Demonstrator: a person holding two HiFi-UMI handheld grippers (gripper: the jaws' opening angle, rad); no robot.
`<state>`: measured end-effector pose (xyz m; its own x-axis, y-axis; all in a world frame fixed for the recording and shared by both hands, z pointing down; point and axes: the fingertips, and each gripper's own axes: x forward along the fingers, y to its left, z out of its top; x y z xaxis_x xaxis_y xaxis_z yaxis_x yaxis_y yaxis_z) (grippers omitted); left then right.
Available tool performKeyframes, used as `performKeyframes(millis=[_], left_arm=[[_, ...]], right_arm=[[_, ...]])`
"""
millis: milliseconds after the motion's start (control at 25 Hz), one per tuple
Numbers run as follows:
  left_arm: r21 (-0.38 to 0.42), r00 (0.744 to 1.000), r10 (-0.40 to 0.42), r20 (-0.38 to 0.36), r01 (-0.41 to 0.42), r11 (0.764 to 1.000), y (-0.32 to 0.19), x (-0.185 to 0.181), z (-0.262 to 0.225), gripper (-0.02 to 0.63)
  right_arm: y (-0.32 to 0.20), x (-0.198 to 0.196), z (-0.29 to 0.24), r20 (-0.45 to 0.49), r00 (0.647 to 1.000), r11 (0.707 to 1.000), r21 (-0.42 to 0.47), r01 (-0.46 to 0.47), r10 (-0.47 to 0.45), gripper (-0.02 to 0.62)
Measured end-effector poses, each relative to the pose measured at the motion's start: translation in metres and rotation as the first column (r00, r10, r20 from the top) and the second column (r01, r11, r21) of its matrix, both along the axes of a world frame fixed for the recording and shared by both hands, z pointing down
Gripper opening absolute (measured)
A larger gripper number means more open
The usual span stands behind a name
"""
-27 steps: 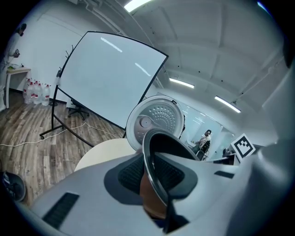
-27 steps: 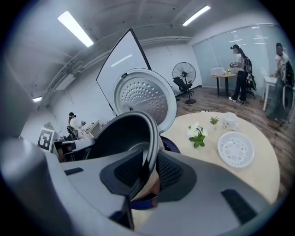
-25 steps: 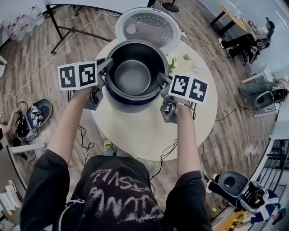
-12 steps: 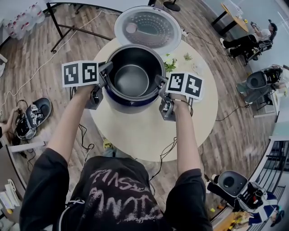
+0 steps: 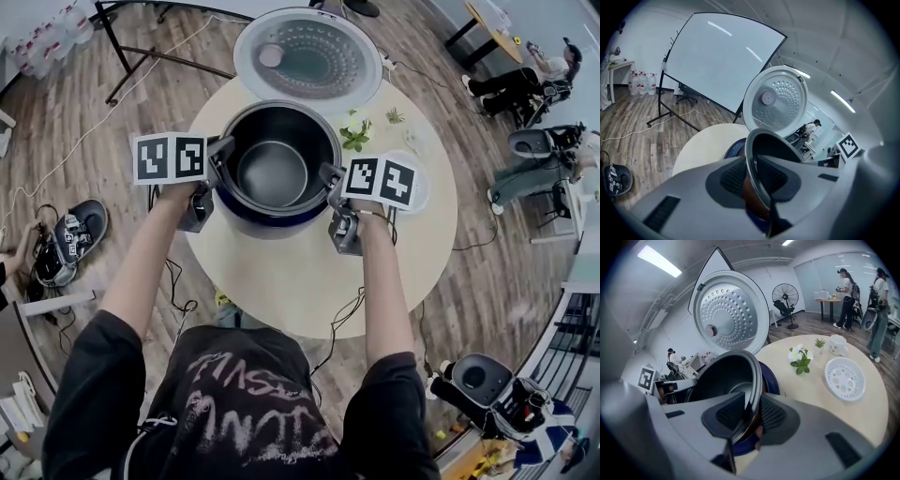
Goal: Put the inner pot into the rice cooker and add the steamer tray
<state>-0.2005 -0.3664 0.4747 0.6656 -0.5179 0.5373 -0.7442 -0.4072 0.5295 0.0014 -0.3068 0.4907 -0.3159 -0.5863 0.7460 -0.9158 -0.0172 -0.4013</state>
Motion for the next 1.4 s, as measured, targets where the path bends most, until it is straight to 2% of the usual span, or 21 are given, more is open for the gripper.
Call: performKeyframes(millis=[560, 1120, 1240, 1400], left_arm=[[-0.039, 0.998, 0.036, 0.056, -0.034, 0.999, 0.001, 0.002, 0.028, 0.088], [-0.040, 0.994, 0.053, 0.097, -0.050, 0.998, 0.005, -0.003, 0.037, 0.094], [-0.030, 0.991, 0.057, 0.118, -0.054, 0.998, 0.006, -0.005, 0.038, 0.095], [-0.018, 0.986, 0.070, 0.153, -0.068, 0.998, 0.007, -0.005, 0.039, 0.098]], right_arm=[[-0.001, 0.001, 0.023, 0.000, 0.999, 0.999, -0.025, 0.032, -0.032, 0.104], [0.003, -0.004, 0.022, -0.108, 0.990, 0.996, -0.009, 0.085, -0.086, 0.126], [0.005, -0.008, 0.022, -0.132, 0.987, 0.996, -0.008, 0.094, -0.094, 0.165], [0.006, -0.010, 0.022, -0.140, 0.986, 0.995, -0.003, 0.096, -0.095, 0.187]])
